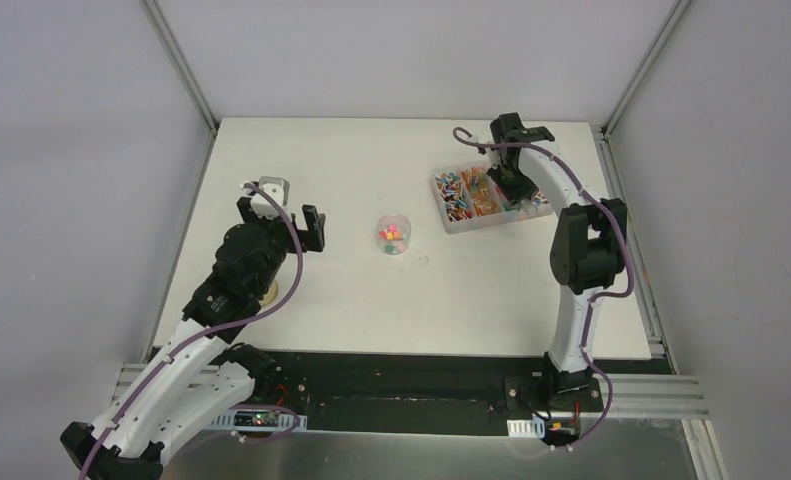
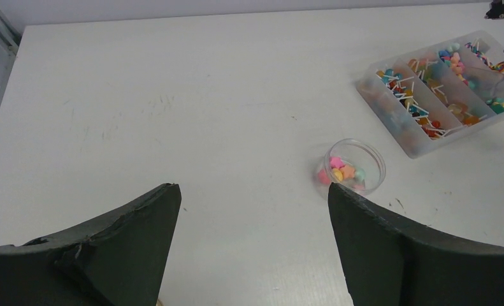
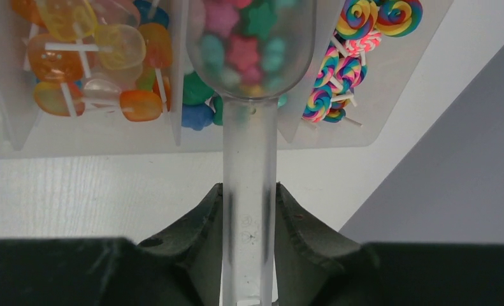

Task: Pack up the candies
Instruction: Scoop the fake candies from the storage box.

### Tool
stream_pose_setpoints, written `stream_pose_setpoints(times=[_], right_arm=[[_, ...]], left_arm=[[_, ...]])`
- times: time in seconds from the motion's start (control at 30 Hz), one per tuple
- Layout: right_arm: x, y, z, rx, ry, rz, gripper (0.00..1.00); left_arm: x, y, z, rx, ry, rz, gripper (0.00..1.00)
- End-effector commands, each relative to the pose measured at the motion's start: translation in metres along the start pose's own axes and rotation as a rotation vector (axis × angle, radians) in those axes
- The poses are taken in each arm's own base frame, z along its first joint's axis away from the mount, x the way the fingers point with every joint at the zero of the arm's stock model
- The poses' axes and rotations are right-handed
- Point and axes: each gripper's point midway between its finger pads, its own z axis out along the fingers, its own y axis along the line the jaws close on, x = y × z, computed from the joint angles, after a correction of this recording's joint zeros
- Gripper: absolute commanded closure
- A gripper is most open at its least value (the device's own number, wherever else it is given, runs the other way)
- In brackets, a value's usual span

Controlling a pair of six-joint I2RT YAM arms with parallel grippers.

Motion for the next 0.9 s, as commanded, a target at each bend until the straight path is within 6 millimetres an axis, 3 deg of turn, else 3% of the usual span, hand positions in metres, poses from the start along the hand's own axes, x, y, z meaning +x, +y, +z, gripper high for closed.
stream_pose_setpoints(times=[0.0, 0.3, 0.57, 0.87], right_arm=[[-0.004, 0.016, 0.005, -0.096, -0.08, 0.034, 1.0], [0.003, 0.012, 0.009, -0.101, -0.117, 0.078, 1.0], [0.002, 0.004, -0.007, -0.082, -0.158, 0.092, 1.0], [0.019, -0.006, -0.021, -0.032, -0.129, 0.088, 1.0]], left_arm=[[-0.017, 0.001, -0.006, 0.006, -0.069, -0.022, 0.11], [-0.016, -0.002, -0.004, 0.021, -0.061, -0.013, 0.12], [-0.015, 0.0, -0.004, 0.016, -0.062, -0.005, 0.12], [-0.016, 0.0, -0.005, 0.017, -0.066, 0.002, 0.11]])
